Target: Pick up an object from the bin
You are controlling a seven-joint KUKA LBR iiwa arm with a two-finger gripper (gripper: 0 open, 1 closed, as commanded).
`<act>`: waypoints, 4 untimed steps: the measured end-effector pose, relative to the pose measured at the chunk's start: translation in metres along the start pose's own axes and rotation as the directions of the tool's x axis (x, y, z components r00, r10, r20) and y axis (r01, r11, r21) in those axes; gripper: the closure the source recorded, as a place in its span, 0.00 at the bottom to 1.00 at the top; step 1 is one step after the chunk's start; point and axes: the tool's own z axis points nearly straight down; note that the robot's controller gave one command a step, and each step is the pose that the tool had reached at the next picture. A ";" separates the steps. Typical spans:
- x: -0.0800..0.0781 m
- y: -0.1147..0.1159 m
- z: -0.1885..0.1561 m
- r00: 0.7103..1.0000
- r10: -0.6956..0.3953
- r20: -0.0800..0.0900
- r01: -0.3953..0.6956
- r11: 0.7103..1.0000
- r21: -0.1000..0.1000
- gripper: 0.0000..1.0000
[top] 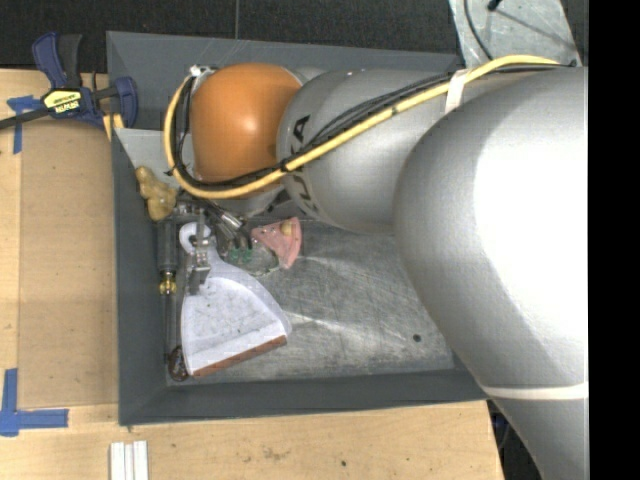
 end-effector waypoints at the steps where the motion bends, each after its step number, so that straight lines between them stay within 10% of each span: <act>1: 0.017 -0.005 0.032 0.997 -0.064 0.042 0.065 0.998 -0.002 0.00; 2: 0.016 -0.008 0.031 0.997 -0.063 0.038 0.063 0.998 0.003 1.00; 4: 0.004 -0.048 0.014 0.990 -0.137 0.016 0.137 0.991 0.001 1.00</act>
Offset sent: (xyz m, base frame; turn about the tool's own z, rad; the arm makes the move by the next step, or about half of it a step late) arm 0.0037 0.0054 -0.0486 -0.1070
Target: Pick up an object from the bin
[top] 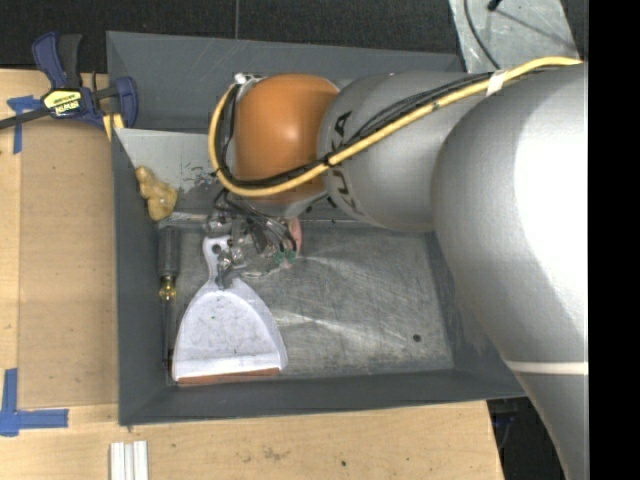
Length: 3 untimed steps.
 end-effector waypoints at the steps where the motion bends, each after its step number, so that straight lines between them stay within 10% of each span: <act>1: -0.028 0.036 -0.015 0.950 -0.313 0.008 0.313 0.950 0.001 1.00; 3: -0.032 0.033 -0.006 0.940 -0.342 0.005 0.342 0.940 -0.001 1.00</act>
Offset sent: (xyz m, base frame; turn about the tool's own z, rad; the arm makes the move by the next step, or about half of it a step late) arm 0.0000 0.0000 0.0000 0.0000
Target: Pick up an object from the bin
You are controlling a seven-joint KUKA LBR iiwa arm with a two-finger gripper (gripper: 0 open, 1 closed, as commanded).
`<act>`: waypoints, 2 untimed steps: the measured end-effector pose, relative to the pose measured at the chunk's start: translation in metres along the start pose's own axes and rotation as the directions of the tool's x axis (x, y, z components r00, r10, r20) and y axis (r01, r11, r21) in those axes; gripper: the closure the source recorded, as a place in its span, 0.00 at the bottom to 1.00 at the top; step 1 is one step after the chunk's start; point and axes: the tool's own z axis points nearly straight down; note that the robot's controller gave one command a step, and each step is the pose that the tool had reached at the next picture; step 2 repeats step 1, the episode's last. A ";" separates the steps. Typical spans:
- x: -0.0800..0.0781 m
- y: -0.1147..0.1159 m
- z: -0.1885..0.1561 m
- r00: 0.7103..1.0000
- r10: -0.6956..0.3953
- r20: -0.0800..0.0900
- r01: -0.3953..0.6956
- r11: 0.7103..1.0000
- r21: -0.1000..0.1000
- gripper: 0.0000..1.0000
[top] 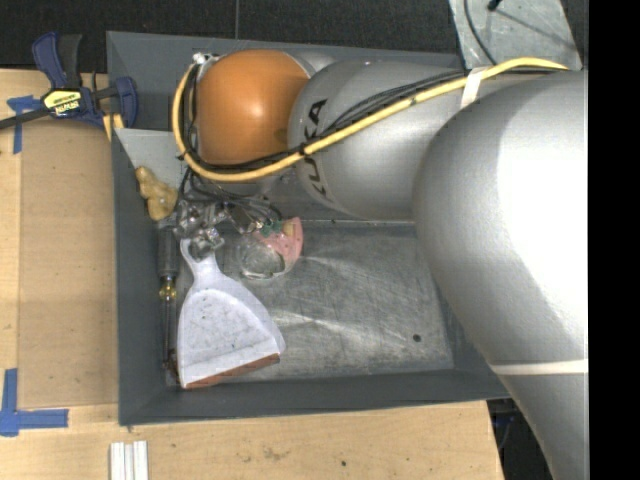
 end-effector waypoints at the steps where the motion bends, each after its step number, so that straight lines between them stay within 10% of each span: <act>1: 0.017 -0.029 -0.102 0.958 -0.286 -0.021 0.285 0.958 -0.015 1.00; 2: 0.017 -0.029 -0.102 0.958 -0.286 -0.021 0.285 0.958 -0.015 1.00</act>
Offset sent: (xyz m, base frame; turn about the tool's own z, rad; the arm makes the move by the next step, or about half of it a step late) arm 0.0000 0.0000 0.0000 0.0000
